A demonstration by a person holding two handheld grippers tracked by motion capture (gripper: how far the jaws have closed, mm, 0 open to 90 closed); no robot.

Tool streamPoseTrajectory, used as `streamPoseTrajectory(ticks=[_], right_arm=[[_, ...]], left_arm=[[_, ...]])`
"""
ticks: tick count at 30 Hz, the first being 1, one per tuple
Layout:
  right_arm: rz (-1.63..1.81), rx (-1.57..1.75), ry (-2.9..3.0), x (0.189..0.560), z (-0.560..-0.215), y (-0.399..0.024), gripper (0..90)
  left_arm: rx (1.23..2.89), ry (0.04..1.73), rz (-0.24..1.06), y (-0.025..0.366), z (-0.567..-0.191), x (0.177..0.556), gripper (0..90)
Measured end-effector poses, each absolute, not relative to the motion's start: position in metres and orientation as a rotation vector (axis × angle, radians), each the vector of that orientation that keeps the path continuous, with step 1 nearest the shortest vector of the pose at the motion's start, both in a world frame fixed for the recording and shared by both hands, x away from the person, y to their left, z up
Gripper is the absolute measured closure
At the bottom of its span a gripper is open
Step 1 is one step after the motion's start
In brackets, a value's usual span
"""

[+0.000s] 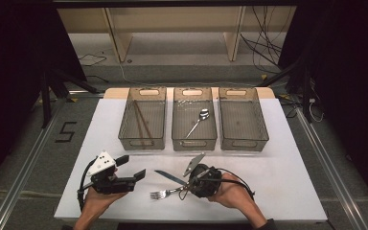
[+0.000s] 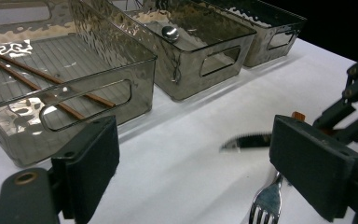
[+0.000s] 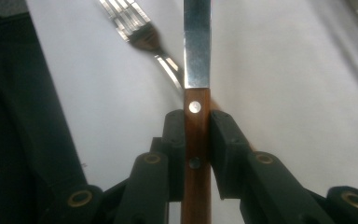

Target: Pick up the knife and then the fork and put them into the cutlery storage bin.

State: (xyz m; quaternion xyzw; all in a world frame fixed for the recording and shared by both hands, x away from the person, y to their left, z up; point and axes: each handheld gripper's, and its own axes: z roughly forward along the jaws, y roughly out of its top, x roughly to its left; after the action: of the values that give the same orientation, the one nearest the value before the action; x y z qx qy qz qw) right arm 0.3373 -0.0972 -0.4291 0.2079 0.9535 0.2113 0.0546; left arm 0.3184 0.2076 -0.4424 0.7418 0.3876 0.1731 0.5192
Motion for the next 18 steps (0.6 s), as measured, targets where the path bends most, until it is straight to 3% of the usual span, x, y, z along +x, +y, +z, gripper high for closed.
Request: streamPoseTrajectory(ticks=[18], right_arm=[[0.808, 0.821, 2.700, 0.367, -0.390, -0.148, 77.4]], left_arm=[[1.758, 0.938, 0.406, 0.209, -0.443, 0.320, 15.4]])
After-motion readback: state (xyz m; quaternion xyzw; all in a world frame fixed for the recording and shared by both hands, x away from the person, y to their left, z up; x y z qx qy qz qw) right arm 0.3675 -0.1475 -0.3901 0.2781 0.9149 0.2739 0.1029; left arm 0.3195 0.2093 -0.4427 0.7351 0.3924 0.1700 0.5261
